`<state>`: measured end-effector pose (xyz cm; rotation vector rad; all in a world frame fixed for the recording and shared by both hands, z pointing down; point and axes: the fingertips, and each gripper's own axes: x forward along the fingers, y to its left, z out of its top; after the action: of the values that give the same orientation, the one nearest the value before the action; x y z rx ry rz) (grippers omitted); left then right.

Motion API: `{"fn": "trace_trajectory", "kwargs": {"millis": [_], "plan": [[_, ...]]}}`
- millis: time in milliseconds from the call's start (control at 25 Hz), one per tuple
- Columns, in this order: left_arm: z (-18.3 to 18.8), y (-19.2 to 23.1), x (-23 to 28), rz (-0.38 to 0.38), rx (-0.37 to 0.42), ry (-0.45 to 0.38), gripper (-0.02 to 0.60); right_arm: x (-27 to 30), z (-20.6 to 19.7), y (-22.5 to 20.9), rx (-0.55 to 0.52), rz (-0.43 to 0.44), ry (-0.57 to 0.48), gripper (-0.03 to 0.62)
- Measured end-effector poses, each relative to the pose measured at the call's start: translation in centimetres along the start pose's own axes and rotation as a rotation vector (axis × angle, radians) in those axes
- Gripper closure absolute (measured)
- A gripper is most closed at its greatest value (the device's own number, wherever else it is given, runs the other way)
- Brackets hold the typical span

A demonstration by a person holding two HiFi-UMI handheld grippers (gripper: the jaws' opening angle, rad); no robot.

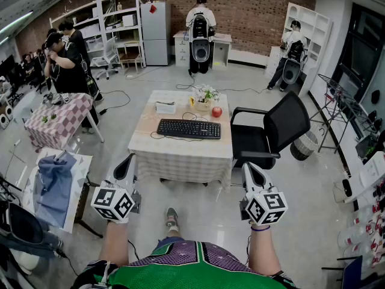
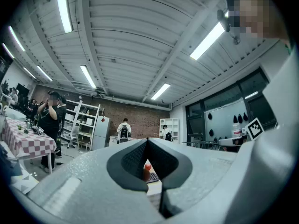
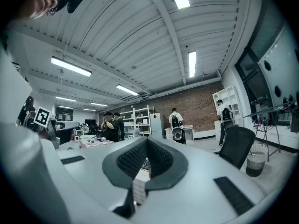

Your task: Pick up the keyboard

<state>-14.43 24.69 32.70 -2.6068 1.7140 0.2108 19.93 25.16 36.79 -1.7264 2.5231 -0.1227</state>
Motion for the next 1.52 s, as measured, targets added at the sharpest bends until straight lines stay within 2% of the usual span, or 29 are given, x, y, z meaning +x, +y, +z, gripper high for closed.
{"fn": "trace_trajectory", "kwargs": {"millis": [680, 920, 1200, 1360, 1520], "plan": [[-0.8, 0.6, 0.4, 0.002, -0.007, 0.007, 0.564, 0.8, -0.5, 0.4, -0.016, 0.012, 0.016, 0.595], [-1.6, 1.4, 1.9, -0.005, -0.002, 0.019, 0.563, 2.3, -1.0, 0.1, 0.018, 0.015, 0.013, 0.594], [-2.5, 4.1, 6.6, -0.005, 0.005, 0.031, 0.564, 6.9, -0.4, -1.4, 0.019, 0.008, 0.019, 0.594], [-2.6, 5.7, 10.6, -0.01, 0.045, 0.047, 0.564, 11.0, 0.8, -2.5, 0.02, 0.015, 0.021, 0.594], [-3.1, 8.4, 14.6, -0.024, 0.03, 0.049, 0.565, 15.6, 1.6, -3.0, 0.005, 0.013, 0.025, 0.594]]}}
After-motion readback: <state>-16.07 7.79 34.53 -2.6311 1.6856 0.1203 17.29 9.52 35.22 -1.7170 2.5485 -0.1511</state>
